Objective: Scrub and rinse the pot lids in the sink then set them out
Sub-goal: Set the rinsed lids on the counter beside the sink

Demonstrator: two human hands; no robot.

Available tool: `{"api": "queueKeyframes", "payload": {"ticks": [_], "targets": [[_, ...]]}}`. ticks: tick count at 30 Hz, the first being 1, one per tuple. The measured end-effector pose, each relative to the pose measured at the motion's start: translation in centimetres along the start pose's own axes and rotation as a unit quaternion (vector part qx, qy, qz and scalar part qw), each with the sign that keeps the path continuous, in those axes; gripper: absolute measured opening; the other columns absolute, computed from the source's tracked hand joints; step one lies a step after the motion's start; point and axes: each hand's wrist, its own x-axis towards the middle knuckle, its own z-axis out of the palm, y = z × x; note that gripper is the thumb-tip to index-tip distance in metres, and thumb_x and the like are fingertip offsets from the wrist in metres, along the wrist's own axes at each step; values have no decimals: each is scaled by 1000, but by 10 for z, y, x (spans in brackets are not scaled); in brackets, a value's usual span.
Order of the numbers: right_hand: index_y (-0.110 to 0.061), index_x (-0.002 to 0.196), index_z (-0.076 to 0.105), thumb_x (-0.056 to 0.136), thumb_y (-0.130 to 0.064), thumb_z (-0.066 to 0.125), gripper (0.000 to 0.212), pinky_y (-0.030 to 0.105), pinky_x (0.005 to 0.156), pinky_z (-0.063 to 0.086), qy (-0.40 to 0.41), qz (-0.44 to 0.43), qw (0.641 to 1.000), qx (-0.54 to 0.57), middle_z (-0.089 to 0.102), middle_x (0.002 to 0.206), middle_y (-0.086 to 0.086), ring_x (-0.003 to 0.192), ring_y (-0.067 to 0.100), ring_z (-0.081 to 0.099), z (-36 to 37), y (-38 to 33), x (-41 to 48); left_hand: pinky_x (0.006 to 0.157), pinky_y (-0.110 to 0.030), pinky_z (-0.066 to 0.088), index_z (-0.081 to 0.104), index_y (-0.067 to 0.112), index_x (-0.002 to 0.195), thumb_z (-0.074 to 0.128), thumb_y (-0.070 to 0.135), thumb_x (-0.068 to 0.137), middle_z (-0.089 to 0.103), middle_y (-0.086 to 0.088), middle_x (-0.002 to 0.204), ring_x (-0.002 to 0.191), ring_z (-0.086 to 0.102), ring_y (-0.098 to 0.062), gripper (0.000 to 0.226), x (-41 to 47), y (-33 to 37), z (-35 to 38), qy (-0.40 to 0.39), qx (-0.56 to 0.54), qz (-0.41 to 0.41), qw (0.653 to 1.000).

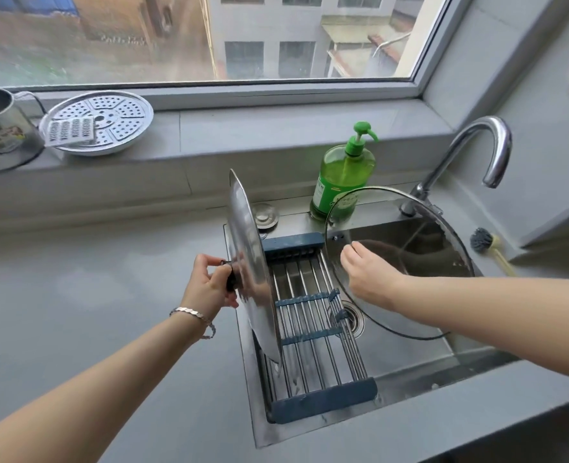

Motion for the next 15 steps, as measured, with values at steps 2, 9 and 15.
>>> {"api": "queueKeyframes", "payload": {"ticks": [2, 9, 15], "targets": [[5, 128, 50, 95, -20, 44, 41, 56, 109, 20, -13, 12, 999, 37, 34, 138, 33, 129, 47, 28, -9, 5, -6, 36, -21, 45, 38, 7, 96, 43, 7, 94, 48, -12, 64, 46, 43, -21, 5, -4, 0, -4, -5, 7, 2, 1000], [-8, 115, 63, 78, -61, 53, 65, 37, 103, 31, 8, 99, 958, 269, 47, 129, 11, 121, 28, 37, -45, 16, 5, 50, -29, 47, 41, 20, 82, 47, 11, 90, 54, -8, 61, 45, 48, -20, 13, -8, 16, -46, 4, 145, 57, 988], [-10, 88, 69, 73, -64, 59, 57, 30, 94, 36, 43, 145, 883, 445, 50, 122, 7, 119, 25, 41, -91, -12, 54, 65, -30, 38, 46, 15, 100, 57, 28, 84, 56, -7, 80, 76, 54, -30, 23, -18, 33, -138, 87, 423, 88, 898]]}}
